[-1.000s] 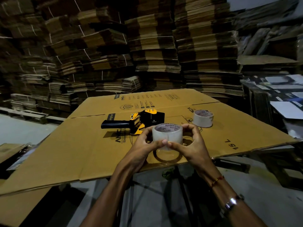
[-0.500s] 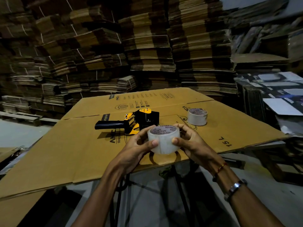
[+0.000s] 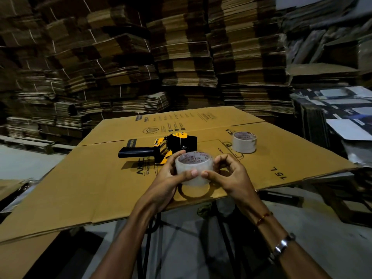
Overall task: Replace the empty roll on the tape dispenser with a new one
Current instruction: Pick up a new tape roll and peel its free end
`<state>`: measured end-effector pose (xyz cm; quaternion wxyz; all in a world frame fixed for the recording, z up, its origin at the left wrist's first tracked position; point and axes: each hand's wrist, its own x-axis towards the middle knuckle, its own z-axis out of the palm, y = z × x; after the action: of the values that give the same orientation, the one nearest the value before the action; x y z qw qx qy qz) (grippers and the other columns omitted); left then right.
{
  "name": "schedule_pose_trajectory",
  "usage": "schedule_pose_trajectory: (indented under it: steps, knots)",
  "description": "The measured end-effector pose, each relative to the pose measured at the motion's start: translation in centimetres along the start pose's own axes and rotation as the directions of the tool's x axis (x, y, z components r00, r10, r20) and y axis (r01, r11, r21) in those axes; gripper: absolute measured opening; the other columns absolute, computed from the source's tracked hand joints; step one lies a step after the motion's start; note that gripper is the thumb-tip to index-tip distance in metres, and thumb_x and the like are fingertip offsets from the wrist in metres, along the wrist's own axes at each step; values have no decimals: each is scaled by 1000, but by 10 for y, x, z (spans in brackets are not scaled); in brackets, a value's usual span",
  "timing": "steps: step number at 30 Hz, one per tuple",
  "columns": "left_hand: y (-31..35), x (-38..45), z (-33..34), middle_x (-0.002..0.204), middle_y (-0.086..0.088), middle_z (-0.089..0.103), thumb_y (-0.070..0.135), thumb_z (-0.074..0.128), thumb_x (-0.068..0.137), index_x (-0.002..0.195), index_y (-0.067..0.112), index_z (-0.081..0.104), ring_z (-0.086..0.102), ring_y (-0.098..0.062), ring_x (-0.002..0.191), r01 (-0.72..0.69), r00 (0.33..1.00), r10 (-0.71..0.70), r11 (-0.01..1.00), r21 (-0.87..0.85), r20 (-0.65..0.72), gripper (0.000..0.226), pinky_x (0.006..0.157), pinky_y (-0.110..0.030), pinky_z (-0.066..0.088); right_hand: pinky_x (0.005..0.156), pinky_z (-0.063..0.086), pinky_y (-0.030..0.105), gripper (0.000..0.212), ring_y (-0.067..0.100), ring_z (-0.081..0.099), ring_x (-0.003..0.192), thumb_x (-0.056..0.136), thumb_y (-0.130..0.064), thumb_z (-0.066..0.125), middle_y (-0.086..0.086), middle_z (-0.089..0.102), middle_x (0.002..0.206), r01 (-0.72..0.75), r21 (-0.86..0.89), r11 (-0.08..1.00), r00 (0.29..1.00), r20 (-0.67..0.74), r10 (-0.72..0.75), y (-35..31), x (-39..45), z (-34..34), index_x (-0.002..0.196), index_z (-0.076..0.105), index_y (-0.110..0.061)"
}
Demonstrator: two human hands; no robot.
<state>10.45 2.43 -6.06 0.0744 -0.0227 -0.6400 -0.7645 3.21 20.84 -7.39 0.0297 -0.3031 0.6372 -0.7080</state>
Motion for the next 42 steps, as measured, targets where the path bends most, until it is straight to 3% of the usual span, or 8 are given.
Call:
schedule_pose_trajectory:
  steps: [5,9,13,16,22,27,38,42]
  knots:
    - [0,0,-1,136,-11,60,39,99,42,139,18,50,60,-30,124,6,998,-4,999,-34,61,110,90,-36,56,90,57,49,77,27,63,119,58,-32,92,11,66,127,-168,128,977,970,196,141,1,11,-11,125,59,-15]
    - [-2,3,-2,139,-12,58,29,86,59,144,16,45,58,-32,125,29,997,-28,999,-18,78,95,94,-39,55,80,59,36,75,22,66,111,52,-39,91,7,68,119,-112,68,991,991,81,106,-1,8,-8,117,60,-17]
    - [-5,0,4,141,1,50,42,81,64,152,29,32,61,-27,119,10,1000,-7,990,138,-23,102,81,-40,59,81,57,26,60,12,61,100,63,-53,83,-3,60,108,183,-338,923,974,-66,-218,2,6,3,105,57,-20]
    - [-6,-4,6,135,11,52,50,84,59,152,36,27,66,-17,112,-38,994,63,966,254,-88,110,79,-36,61,77,52,22,50,17,57,92,72,-49,76,-1,54,100,393,-525,755,898,43,-438,3,8,14,101,58,-13]
    - [-7,-4,-2,139,1,55,34,89,55,146,31,42,61,-20,121,-70,993,79,991,110,-85,103,96,-39,56,94,53,26,67,5,54,112,67,-36,88,-7,51,118,177,-425,888,970,228,-84,-25,17,0,123,56,-18]
    - [-1,-6,0,137,7,55,28,86,54,146,32,42,62,-13,120,-60,997,52,988,141,61,102,95,-34,55,90,54,27,69,12,57,116,69,-34,89,-7,55,125,-3,-430,903,918,356,173,-47,27,-16,127,52,-26]
    - [0,-3,0,141,2,54,21,85,52,145,27,45,61,-13,122,-51,994,39,993,109,106,101,95,-30,54,72,48,34,54,10,49,78,62,-36,92,-7,54,92,119,-502,857,967,256,15,-48,20,-12,97,53,-23]
    - [2,-4,0,141,2,54,20,84,53,144,29,47,61,-17,122,-50,992,39,995,87,123,98,94,-34,54,87,53,27,66,4,56,104,65,-34,90,-11,54,114,84,-501,861,962,265,61,-53,19,-11,118,52,-24]
